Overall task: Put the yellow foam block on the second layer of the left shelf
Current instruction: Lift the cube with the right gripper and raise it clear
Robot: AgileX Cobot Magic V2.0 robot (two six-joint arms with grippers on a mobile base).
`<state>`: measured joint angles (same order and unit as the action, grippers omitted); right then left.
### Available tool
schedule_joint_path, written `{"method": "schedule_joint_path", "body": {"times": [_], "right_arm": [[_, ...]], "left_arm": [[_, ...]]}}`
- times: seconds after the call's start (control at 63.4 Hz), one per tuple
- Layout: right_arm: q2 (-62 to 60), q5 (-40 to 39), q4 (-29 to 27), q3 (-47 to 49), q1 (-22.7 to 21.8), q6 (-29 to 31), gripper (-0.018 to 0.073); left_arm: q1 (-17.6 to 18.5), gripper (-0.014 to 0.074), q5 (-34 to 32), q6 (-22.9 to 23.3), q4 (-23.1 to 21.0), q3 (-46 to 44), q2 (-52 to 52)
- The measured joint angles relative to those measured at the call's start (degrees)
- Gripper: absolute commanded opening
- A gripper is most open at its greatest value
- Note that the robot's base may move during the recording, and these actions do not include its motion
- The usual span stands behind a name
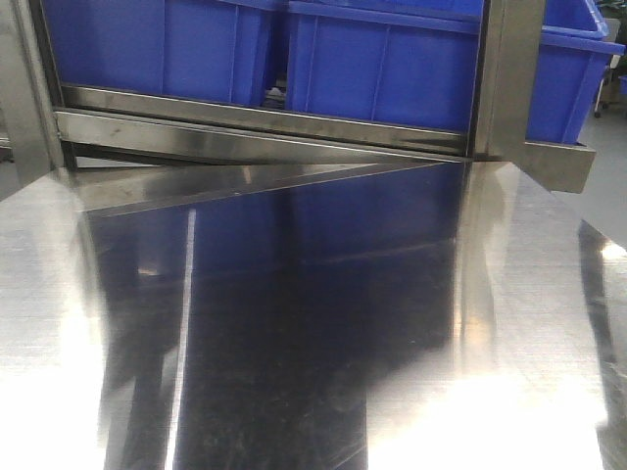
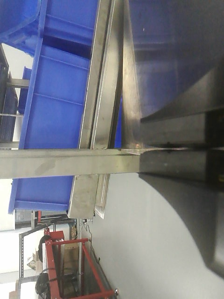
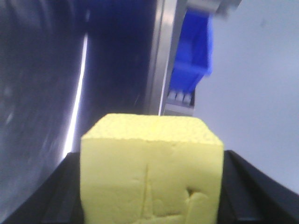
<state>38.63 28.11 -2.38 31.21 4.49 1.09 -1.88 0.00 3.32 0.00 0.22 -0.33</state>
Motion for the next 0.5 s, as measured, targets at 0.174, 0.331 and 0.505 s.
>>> {"method": "schedule_joint_path", "body": {"times": [0.174, 0.331, 0.505], "right_arm": [[-7.5, -6.8, -0.2, -0.6, -0.3, 0.2, 0.0529], [-13.2, -12.0, -0.2, -0.6, -0.3, 0.2, 0.0529], [-18.3, -17.6, -0.2, -3.4, -0.3, 0.2, 0.0529]], "left_arm": [[0.0, 0.0124, 0.0, 0.0, 0.0, 0.0, 0.0], [0.0, 0.0124, 0.0, 0.0, 0.0, 0.0, 0.0], [0.0, 0.0124, 0.0, 0.0, 0.0, 0.0, 0.0]]}}
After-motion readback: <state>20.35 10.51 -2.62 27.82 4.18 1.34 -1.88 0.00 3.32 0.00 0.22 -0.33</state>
